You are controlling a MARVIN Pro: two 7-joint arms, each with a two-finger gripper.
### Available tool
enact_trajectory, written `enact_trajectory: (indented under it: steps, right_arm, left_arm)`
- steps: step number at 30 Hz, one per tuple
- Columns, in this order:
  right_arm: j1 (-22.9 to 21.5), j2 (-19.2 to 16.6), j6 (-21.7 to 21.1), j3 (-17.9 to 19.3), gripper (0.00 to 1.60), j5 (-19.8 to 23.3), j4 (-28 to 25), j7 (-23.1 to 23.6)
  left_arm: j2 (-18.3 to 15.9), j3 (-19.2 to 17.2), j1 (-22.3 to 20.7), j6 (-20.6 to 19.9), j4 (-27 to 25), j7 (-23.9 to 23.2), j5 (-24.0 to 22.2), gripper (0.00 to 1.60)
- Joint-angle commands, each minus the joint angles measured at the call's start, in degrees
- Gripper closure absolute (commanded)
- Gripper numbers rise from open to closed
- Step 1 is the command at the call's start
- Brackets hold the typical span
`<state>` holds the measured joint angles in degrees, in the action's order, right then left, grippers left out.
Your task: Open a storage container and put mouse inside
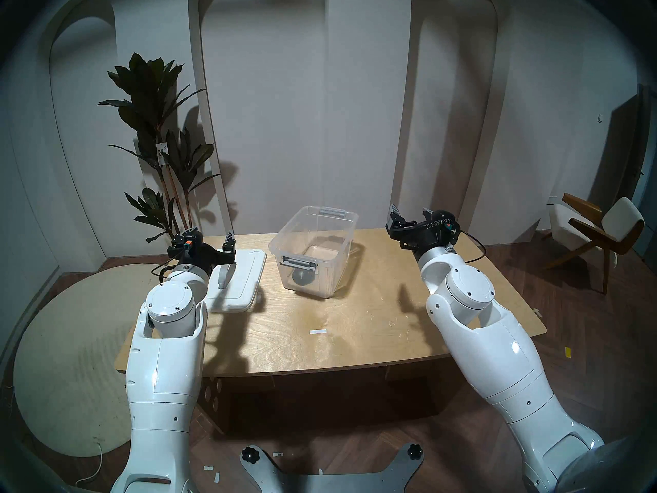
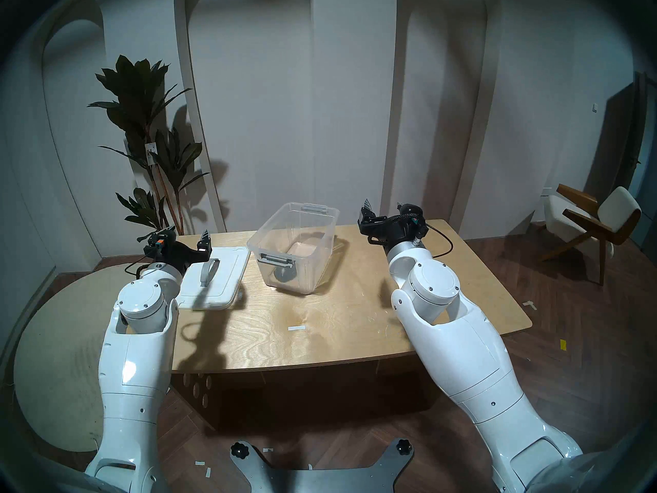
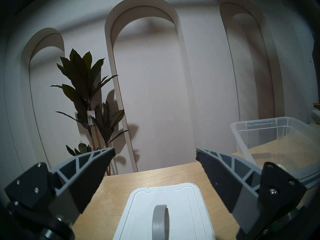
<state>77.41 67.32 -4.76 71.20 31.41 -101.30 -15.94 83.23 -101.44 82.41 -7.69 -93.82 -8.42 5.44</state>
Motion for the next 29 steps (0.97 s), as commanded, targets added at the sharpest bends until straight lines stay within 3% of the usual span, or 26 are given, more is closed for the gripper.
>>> enact_trajectory:
  steps: [1, 29]
  right_arm:
    - [-1.88, -0.48, -3.20, -1.39, 0.00, -0.72, -0.30, 0.14]
    - [-2.00, -0.32, -3.94, -1.36, 0.00, -0.86, -0.33, 0.12]
  left_arm:
    - [0.10, 0.08, -0.66, 0.47, -1.38, 0.11, -0.09, 0.00]
    - [0.10, 0.08, -0.66, 0.47, -1.38, 0.11, -0.08, 0.00]
